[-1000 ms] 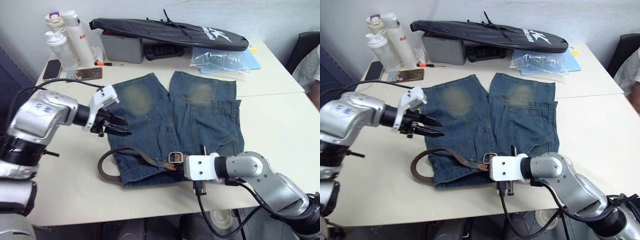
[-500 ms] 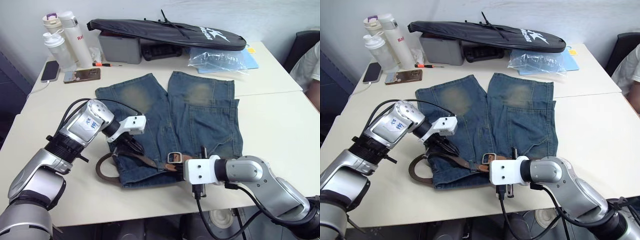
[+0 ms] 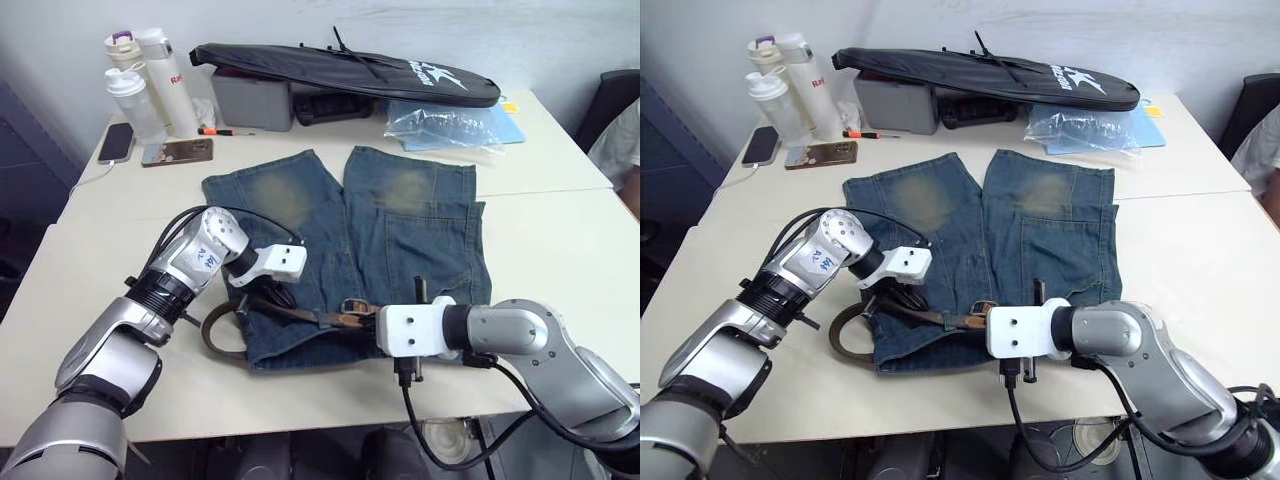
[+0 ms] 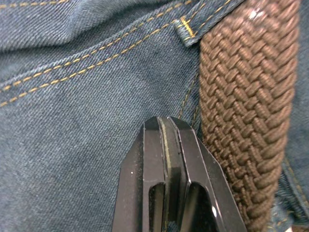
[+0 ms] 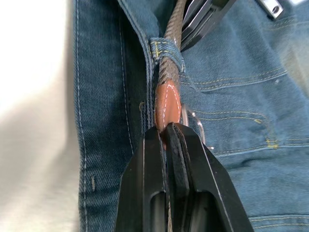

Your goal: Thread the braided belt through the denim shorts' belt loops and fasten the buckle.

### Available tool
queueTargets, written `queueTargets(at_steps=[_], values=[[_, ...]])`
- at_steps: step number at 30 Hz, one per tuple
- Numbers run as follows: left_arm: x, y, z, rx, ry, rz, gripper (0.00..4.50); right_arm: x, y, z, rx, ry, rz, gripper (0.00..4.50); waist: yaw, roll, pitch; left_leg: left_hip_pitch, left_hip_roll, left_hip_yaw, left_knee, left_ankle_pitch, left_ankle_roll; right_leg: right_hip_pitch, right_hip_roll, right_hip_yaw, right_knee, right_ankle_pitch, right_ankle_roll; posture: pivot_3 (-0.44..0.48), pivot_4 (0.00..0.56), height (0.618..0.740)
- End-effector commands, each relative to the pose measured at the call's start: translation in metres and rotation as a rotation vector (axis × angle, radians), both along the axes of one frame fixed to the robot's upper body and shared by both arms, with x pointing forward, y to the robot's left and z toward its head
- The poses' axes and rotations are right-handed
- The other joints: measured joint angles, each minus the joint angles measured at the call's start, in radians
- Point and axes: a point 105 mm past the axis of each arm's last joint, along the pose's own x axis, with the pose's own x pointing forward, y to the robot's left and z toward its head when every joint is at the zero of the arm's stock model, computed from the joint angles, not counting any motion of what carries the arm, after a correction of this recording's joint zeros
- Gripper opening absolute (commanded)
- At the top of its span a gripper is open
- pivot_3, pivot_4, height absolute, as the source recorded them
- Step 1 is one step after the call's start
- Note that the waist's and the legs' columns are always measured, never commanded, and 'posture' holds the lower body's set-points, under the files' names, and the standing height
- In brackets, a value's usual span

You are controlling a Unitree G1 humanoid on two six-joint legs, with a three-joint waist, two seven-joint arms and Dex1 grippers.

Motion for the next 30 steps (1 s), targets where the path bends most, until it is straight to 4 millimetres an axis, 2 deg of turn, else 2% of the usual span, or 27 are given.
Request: queueTargets(at_steps=[1,6,11,13,18,21,24,28,30], values=[[0.003,0.016,-0.022,0.103,-0.006,0.042,0.06,-0.001,-0.004,0.031,0.005,-0.116,0.011,0.00,0.003,0.000,0.000,0.000,0.000,0.000,0.000,0.000,0.000,0.000,0.000,0.000,0.000,0.000,0.000,0.000,0.150,0.652],[0.000,0.015,-0.028,0.112,0.003,0.018,0.06,0.010,-0.027,0.050,-0.024,-0.166,-0.061,0.00,0.008,0.001,-0.001,0.000,0.000,0.000,0.000,0.000,0.001,0.000,-0.001,0.000,0.000,0.000,0.000,0.000,0.150,0.652],[-0.005,0.016,-0.031,0.112,0.018,0.006,0.06,0.035,-0.078,0.065,-0.111,-0.250,-0.201,0.00,0.005,0.001,-0.001,0.000,-0.001,0.000,0.000,0.000,0.001,0.000,-0.001,0.000,0.001,0.000,0.000,0.000,0.150,0.652],[-0.006,0.016,-0.031,0.108,0.017,0.009,0.06,0.042,-0.092,0.074,-0.127,-0.286,-0.225,0.00,0.003,0.002,-0.002,0.000,-0.001,0.001,0.000,0.000,0.001,0.000,-0.001,0.000,0.001,0.000,0.000,0.000,0.150,0.652],[-0.006,0.019,-0.032,0.106,0.008,0.032,0.06,0.058,-0.117,0.098,-0.160,-0.380,-0.246,0.00,0.002,0.003,-0.003,0.000,-0.001,0.002,0.001,0.000,0.001,0.000,-0.001,0.000,0.001,0.000,0.000,0.000,0.150,0.652],[-0.007,0.021,-0.033,0.104,0.009,0.042,0.06,0.064,-0.129,0.105,-0.193,-0.397,-0.258,0.00,0.001,0.003,-0.003,0.000,-0.001,0.002,0.001,0.000,0.001,-0.001,-0.002,0.000,0.001,0.000,0.000,0.000,0.150,0.652],[-0.009,0.022,-0.032,0.087,0.016,0.062,0.06,0.066,-0.130,0.109,-0.191,-0.388,-0.244,0.00,-0.002,0.004,-0.003,0.000,0.000,0.002,0.001,0.000,0.002,-0.001,-0.002,0.001,0.001,0.000,0.000,0.000,0.150,0.652],[-0.009,0.015,-0.022,0.004,0.024,0.112,0.06,0.060,-0.110,0.102,-0.131,-0.314,-0.166,0.00,-0.013,0.004,-0.003,0.000,0.000,0.002,0.001,0.000,0.001,-0.001,-0.002,0.000,0.002,0.000,0.000,0.000,0.150,0.652],[-0.006,0.008,-0.009,-0.074,0.025,0.153,0.06,0.057,-0.101,0.098,-0.108,-0.278,-0.137,0.00,-0.016,0.004,-0.003,0.000,0.000,0.001,0.001,0.000,0.001,-0.001,-0.002,0.000,0.002,0.000,0.000,0.000,0.150,0.652]])
